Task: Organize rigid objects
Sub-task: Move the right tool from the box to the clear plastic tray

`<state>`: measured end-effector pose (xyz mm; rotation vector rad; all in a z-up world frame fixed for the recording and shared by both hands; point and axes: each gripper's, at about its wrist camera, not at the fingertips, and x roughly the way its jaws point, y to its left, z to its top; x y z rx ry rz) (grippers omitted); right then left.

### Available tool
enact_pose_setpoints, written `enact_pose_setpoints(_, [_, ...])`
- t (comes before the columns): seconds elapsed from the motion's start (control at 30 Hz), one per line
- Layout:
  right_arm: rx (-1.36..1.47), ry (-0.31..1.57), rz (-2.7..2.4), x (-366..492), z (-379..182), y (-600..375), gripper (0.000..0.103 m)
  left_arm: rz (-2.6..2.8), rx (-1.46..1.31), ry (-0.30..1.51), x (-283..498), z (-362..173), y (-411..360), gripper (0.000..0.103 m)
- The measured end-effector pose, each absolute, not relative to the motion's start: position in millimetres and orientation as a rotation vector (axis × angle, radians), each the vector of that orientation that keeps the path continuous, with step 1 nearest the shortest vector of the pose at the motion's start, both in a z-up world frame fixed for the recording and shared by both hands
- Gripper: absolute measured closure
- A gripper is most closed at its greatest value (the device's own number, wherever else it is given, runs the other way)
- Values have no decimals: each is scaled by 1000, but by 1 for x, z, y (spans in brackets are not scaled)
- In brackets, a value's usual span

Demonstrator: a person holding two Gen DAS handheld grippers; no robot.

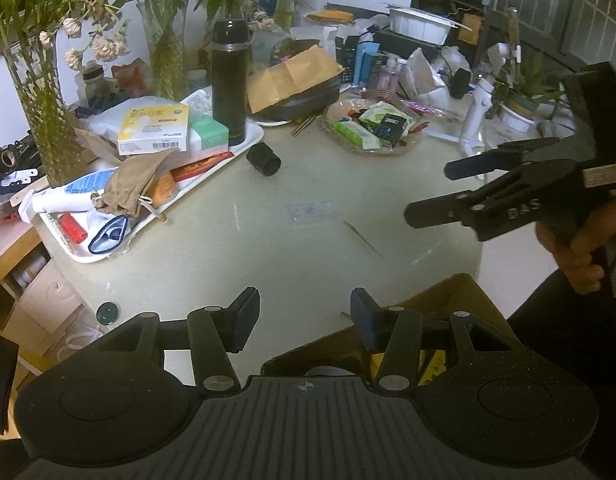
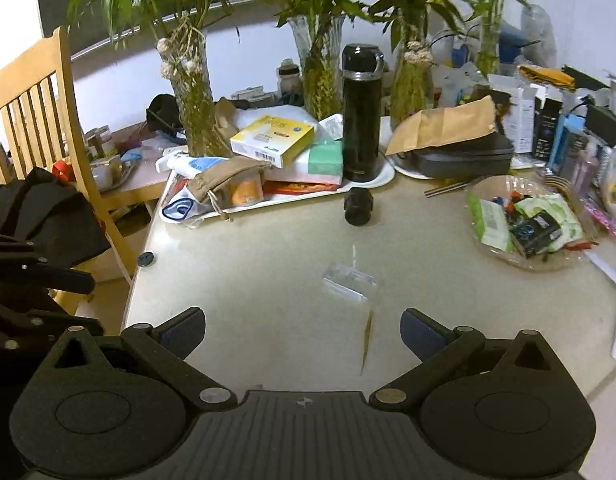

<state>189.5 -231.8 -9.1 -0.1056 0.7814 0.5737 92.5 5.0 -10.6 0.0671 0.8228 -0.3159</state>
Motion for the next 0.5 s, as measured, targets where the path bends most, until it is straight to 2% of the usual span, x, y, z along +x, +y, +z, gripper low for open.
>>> enact_pose_setpoints(0.5, [-138, 821, 578, 244, -56, -234, 0, -339, 35, 820, 126, -26, 5, 53])
